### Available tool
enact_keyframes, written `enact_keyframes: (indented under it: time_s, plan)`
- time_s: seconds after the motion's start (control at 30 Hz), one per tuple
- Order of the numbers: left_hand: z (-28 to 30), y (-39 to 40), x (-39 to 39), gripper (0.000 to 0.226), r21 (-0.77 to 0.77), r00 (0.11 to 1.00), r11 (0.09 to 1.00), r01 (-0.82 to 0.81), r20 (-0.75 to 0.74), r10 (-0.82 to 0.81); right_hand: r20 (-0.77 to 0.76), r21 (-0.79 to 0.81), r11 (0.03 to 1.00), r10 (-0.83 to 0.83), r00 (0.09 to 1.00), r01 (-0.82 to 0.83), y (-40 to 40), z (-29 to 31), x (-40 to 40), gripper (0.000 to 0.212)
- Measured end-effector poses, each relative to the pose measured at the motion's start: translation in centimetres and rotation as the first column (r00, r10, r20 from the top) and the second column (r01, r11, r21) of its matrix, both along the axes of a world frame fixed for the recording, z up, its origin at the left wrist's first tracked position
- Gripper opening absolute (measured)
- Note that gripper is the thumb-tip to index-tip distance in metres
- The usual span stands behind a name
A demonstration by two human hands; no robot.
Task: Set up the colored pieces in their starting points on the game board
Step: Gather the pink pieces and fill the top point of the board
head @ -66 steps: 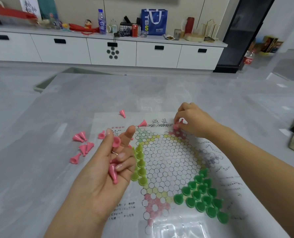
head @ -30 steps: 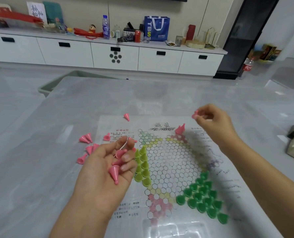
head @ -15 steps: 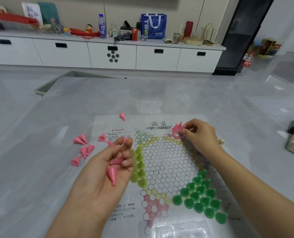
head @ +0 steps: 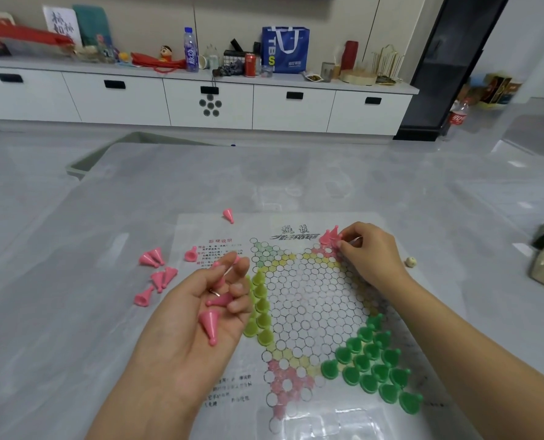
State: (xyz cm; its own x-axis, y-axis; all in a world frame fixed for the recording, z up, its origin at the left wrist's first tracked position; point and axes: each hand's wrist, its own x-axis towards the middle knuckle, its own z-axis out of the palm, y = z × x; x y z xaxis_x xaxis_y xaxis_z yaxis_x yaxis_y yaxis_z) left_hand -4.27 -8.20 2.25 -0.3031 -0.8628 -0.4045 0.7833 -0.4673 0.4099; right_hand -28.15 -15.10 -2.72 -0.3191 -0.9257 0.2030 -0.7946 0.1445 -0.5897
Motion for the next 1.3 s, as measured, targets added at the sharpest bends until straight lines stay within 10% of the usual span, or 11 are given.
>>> enact_keyframes:
  time_s: [0.33,0.63,1.0,1.3]
  plan:
    - [0.0,-0.2,-0.5,0.053,-0.021,0.991,0.999,0.041,0.128,-0.038,0.092,-0.028,1.0,-0.008,0.996,0.011,1.3,2.7,0.9,0.012]
    - [0.1,0.5,-0.9,0.015,-0.129,0.938,0.978,0.163,0.326,-0.114,0.113,0.067,0.733,0.668,0.735,-0.677,5.5,9.0,9.1,0.014]
    - [0.2,0.6,-0.2,0.028,0.015,0.968,0.981,0.192,0.161,-0.191,-0.22,0.025,0.9,0.43,0.876,-0.435,0.6,9.2,4.6,0.008]
    - [0.6,0.4,0.9,0.009,0.029,0.995,0.995,-0.1,-0.01,0.101,-0.469,0.233,0.897,0.443,0.764,-0.377,-2.0,4.0,2.1,0.016]
